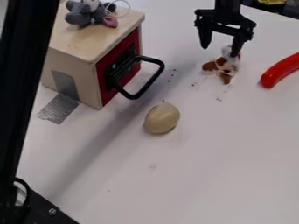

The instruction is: Moved the doll to the lower middle side of the table

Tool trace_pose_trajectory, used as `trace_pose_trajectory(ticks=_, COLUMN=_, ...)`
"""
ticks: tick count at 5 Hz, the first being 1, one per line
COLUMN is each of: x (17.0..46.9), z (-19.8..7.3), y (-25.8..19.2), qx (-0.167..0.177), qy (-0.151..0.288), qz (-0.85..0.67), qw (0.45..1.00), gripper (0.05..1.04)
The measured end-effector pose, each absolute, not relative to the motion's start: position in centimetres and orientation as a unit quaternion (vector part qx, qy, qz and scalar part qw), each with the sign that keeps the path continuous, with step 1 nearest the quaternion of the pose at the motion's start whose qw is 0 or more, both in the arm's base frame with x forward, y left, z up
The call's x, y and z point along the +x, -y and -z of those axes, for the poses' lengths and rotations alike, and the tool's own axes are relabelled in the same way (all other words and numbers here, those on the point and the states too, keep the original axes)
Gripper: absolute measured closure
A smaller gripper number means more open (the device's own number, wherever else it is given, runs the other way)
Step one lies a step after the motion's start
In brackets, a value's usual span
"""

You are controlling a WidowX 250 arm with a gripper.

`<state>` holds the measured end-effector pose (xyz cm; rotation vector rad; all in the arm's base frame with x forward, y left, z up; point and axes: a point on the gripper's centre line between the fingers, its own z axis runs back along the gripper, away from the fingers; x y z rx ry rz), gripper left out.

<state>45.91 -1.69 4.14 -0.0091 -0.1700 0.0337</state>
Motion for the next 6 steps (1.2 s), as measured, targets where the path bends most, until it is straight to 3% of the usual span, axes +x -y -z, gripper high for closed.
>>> trace_pose_trajectory(ticks=2, x=45.1, z=-1.5, y=2.2, qx=0.000, qy=0.068, qz=-0.012, qw=0.998, gripper=0.087)
trace_pose_trajectory(ticks=3, x=44.4, z=-0.2, y=2.2, qx=0.000, qy=0.063, qz=-0.013, qw=0.998, gripper=0.135)
trace_pose_trajectory(ticks=4, x=44.2, z=0.0, y=2.4, qx=-0.003, qy=0.072, qz=-0.009, qw=0.997, gripper=0.400)
trace_pose_trajectory(ticks=5, x=43.9, z=-0.3, y=2.4, qx=-0.003, qy=0.070, qz=-0.008, qw=0.997, gripper=0.600)
trace_pose_trajectory(ticks=6, x=42.8, z=-2.1, y=2.0, qx=0.004, qy=0.066, qz=-0.010, qw=0.998, gripper=0.676)
